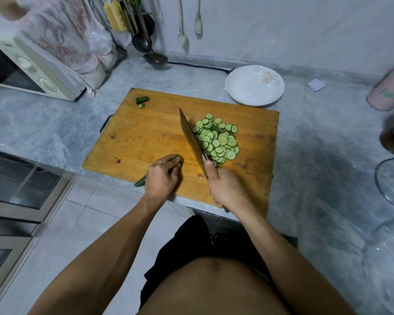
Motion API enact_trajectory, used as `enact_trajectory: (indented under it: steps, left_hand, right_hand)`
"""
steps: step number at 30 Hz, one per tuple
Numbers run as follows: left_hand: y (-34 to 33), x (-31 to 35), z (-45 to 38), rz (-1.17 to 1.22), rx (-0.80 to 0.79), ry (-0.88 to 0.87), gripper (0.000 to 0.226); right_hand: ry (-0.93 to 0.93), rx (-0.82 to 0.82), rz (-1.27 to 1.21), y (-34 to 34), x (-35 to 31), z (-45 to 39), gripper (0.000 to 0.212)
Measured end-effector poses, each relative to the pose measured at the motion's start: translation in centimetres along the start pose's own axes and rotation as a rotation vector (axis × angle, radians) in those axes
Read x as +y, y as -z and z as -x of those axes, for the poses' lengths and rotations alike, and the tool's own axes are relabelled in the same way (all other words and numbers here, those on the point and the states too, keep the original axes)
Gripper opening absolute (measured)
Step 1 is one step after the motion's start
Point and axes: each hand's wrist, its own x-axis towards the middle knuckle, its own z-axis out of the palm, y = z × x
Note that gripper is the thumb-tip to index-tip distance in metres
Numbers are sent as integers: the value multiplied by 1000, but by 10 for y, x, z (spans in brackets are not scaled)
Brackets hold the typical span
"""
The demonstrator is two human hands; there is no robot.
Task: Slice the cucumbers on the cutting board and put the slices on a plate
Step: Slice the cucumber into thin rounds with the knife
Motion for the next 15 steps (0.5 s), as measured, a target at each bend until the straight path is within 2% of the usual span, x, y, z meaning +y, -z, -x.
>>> enact_trajectory:
  steps: [10,15]
  left_hand:
    - [4,-4,-4,-36,-1,-55,17]
    - [3,-4,-4,-37,-23,2,19]
  right_hand:
    - [119,-28,42,-3,-3,15,62]
    - [148,-49,90,-6,-6,22,62]
